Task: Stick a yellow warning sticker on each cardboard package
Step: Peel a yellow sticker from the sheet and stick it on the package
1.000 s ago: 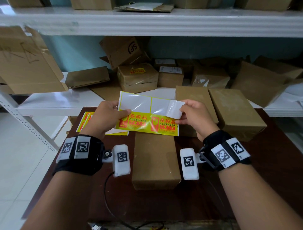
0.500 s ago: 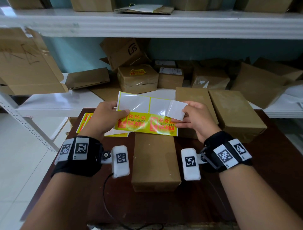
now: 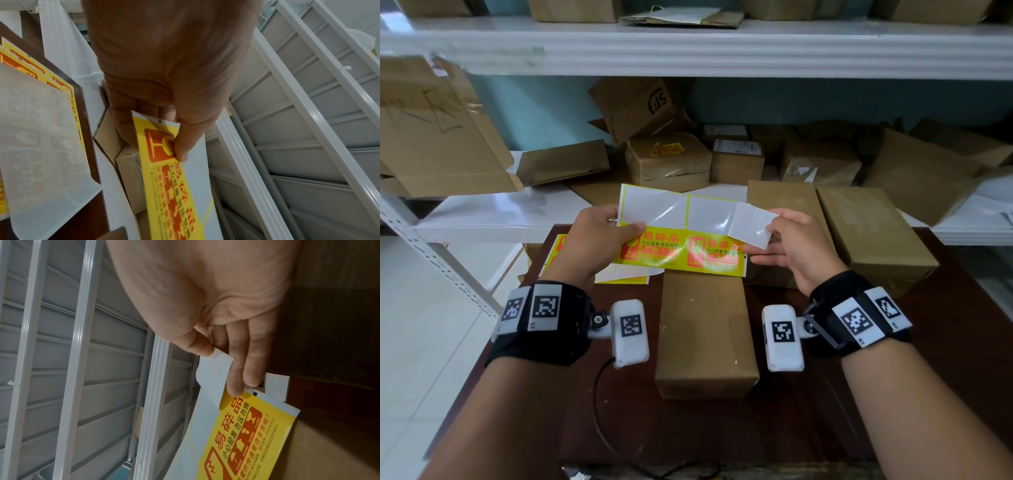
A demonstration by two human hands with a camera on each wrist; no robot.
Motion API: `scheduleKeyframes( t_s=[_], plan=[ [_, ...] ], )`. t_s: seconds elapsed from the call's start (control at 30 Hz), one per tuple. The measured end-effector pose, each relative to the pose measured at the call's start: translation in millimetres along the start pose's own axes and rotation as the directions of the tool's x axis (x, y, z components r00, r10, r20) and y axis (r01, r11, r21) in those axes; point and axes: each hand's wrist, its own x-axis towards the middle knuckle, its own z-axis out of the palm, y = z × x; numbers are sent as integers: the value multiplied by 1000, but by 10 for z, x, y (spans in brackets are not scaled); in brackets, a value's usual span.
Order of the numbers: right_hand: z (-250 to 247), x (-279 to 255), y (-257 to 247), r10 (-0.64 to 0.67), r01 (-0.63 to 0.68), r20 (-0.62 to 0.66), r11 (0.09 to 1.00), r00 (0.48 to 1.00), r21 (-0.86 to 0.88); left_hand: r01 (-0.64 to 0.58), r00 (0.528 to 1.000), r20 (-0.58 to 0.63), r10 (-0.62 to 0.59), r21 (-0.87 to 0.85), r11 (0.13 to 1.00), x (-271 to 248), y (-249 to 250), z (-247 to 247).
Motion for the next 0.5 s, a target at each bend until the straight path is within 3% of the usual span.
scheduleKeyframes(
  t_s=[0.5],
  plan=[
    [-87, 38, -8, -11, 11, -42, 1000, 999, -6, -9, 998, -66, 9, 13, 1000, 19, 3, -25]
  ],
)
